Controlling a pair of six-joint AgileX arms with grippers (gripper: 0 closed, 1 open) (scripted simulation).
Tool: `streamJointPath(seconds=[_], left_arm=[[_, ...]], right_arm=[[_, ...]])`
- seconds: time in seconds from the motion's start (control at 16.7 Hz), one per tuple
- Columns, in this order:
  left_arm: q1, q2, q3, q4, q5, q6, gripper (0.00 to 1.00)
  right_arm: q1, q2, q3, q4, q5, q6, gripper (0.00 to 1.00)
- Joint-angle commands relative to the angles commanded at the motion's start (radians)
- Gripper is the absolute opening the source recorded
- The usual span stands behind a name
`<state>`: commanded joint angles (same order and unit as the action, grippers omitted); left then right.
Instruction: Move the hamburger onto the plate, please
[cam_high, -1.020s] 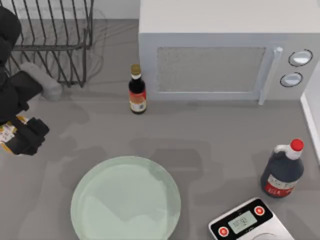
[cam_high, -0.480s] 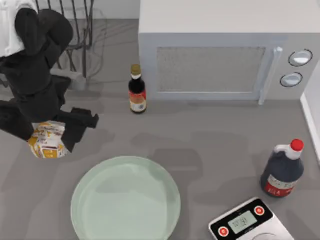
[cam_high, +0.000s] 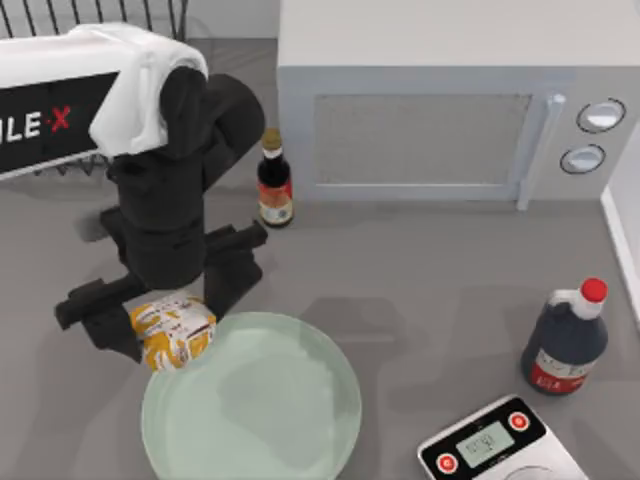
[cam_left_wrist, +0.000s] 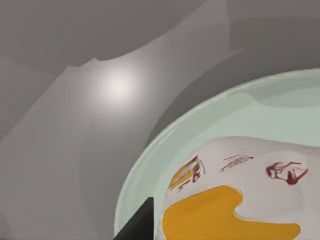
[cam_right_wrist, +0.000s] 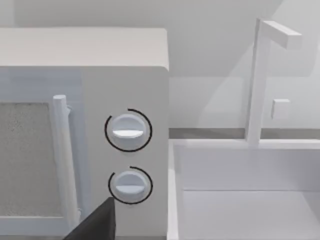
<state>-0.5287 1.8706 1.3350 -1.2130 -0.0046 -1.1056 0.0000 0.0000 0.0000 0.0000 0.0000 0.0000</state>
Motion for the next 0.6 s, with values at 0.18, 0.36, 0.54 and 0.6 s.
streamJointPath(seconds=[0.18, 0.36, 0.54, 0.6], left_arm=[[-0.084, 0.014, 0.0, -0.006, -0.004, -0.387, 0.0], [-0.156, 0.01, 0.0, 0.002, -0.01, -0.715, 0.0], [-0.207, -0.019, -0.011, 0.026, -0.018, -0.956, 0.0], [-0.221, -0.029, -0.014, 0.034, -0.021, -1.017, 0.0]], right_arm=[[0.0, 0.0, 0.0, 0.0, 0.0, 0.0, 1.0], [0.0, 0.0, 0.0, 0.0, 0.0, 0.0, 1.0], [0.0, 0.0, 0.0, 0.0, 0.0, 0.0, 1.0], [0.0, 0.0, 0.0, 0.0, 0.0, 0.0, 1.0]])
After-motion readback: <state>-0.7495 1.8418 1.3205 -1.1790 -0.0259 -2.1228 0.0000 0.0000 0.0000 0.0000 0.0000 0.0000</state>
